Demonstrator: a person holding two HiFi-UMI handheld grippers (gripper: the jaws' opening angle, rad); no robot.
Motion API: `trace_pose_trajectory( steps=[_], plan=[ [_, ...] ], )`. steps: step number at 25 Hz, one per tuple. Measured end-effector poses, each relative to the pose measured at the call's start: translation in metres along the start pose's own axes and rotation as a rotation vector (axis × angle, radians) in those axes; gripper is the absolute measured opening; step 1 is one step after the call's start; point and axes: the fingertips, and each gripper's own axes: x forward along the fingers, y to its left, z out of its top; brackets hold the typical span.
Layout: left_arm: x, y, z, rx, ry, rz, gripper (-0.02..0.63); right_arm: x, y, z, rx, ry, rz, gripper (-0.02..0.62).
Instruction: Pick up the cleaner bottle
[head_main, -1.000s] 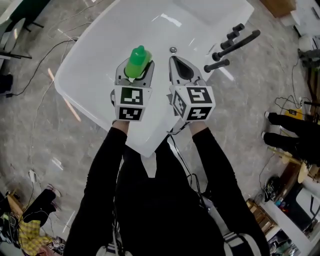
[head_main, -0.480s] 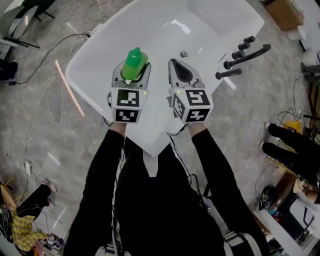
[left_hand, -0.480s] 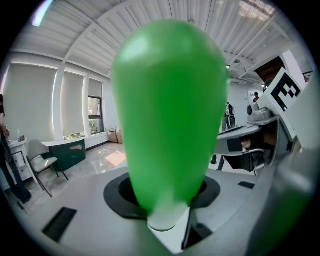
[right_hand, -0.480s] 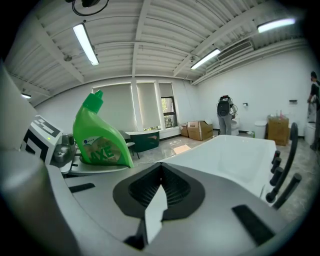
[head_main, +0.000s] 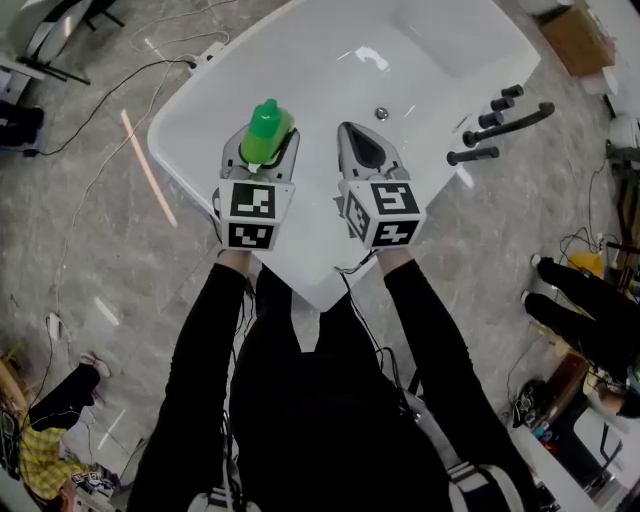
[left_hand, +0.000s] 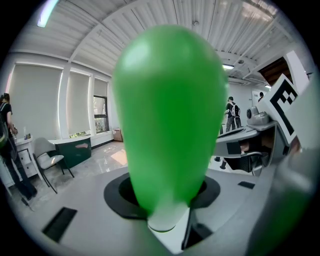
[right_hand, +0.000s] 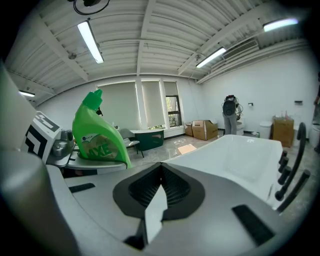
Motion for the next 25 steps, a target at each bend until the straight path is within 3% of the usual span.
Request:
trace_pose_trajectory(
  steps=[25],
  plan=[
    [-0.063, 0.07, -0.023, -0.01, 0.013, 0.037, 0.192, 0.022, 0.084, -0.007, -0.05, 0.016, 0.05, 0.002]
  ],
)
